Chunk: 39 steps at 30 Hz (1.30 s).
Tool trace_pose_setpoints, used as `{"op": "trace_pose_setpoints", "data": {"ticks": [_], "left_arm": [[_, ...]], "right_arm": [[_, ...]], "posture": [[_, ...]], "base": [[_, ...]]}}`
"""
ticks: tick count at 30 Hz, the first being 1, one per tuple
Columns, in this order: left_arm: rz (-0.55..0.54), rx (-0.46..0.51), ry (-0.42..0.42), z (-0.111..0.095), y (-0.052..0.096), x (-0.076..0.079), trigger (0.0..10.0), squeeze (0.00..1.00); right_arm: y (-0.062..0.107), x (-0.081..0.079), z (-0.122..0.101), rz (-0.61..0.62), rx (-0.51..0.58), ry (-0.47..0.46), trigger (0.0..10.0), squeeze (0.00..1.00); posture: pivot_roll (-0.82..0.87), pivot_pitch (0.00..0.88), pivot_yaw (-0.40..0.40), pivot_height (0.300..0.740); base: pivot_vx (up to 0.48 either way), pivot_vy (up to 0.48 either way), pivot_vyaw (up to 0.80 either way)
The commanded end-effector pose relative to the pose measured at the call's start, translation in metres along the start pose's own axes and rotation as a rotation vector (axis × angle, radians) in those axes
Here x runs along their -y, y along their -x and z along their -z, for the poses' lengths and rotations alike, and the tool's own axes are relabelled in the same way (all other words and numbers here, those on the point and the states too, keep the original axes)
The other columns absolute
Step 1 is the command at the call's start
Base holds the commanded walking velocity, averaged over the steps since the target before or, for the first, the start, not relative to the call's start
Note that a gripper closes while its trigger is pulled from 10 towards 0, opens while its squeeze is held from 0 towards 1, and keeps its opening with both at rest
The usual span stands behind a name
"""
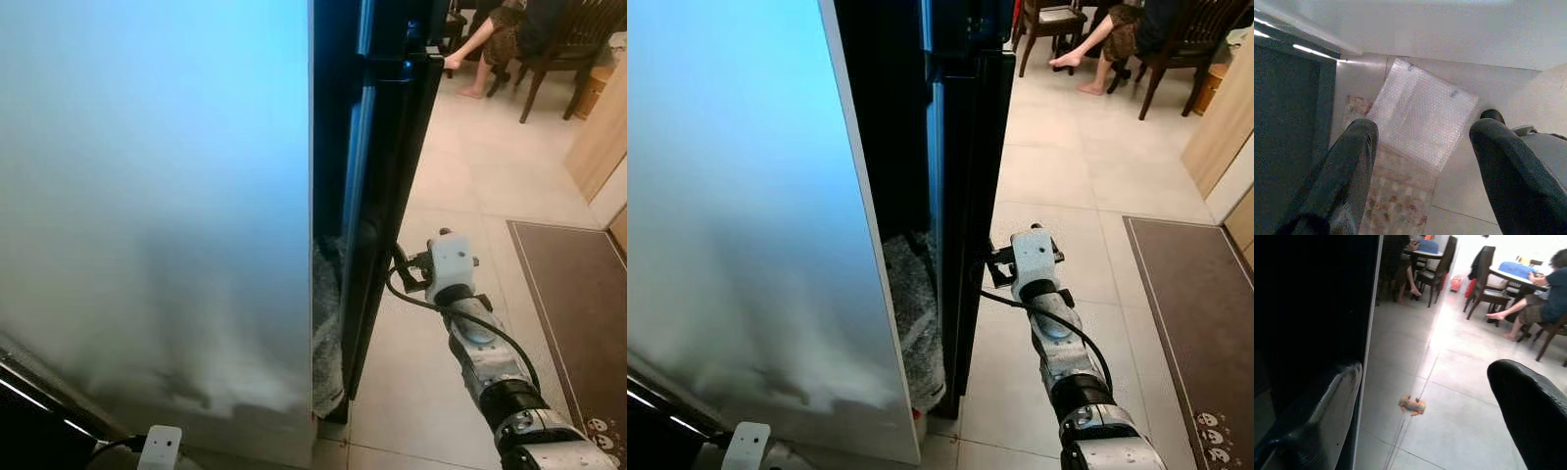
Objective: Restocking fridge
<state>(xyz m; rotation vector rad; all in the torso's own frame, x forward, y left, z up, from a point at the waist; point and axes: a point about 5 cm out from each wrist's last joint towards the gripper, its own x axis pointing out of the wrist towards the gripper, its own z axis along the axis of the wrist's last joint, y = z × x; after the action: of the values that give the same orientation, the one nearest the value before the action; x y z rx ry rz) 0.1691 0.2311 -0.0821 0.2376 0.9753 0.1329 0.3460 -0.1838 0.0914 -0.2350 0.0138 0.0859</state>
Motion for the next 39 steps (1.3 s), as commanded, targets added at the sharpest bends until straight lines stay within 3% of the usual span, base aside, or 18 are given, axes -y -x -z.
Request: {"op": "trace_pose_setpoints", "data": {"ticks": [1,9,19,25,31,33,35,39], "left_arm": [[-0.011,-0.01,-0.007,0.003,0.0,-0.004,10.0,0.0],[-0.01,-0.011,-0.01,0.003,0.0,-0.004,10.0,0.0],[-0.006,-0.012,-0.012,0.002,0.0,-0.003,10.0,0.0],[-0.005,-0.013,-0.015,0.003,0.0,-0.003,10.0,0.0],[-0.008,-0.012,-0.008,0.003,0.0,-0.003,10.0,0.0],[-0.008,-0.013,-0.008,0.003,0.0,-0.003,10.0,0.0],[-0.009,-0.013,-0.008,0.003,0.0,-0.003,10.0,0.0],[-0.009,-0.015,-0.01,0.003,0.0,-0.003,10.0,0.0]], "right_arm": [[0.006,0.017,0.008,0.106,-0.029,-0.017,10.0,0.0],[0.022,0.036,0.026,0.204,-0.07,-0.007,10.0,0.0],[0.049,0.04,0.053,0.277,-0.136,-0.011,10.0,0.0],[0.057,0.022,0.06,0.206,-0.14,-0.043,10.0,0.0],[0.069,-0.013,0.046,-0.012,-0.043,-0.078,10.0,0.0],[0.076,-0.02,0.043,-0.06,-0.031,-0.084,10.0,0.0],[0.094,-0.029,0.036,-0.152,-0.004,-0.111,10.0,0.0],[0.114,-0.035,0.031,-0.233,-0.001,-0.116,10.0,0.0]], "posture": [[-0.13,0.0,0.03,0.74],[-0.13,0.0,0.028,0.74],[-0.14,0.0,0.026,0.74],[-0.14,0.0,0.024,0.74],[-0.12,0.0,0.011,0.74],[-0.13,0.0,0.009,0.74],[-0.13,0.0,0.009,0.74],[-0.14,0.0,0.01,0.74]], "base": [[0.0,0.0,0.0],[0.0,0.0,0.0],[0.0,0.0,0.0],[0.0,0.0,0.0],[0.0,0.0,0.0],[0.0,0.0,0.0],[0.0,0.0,0.0],[0.0,0.0,0.0]]}}
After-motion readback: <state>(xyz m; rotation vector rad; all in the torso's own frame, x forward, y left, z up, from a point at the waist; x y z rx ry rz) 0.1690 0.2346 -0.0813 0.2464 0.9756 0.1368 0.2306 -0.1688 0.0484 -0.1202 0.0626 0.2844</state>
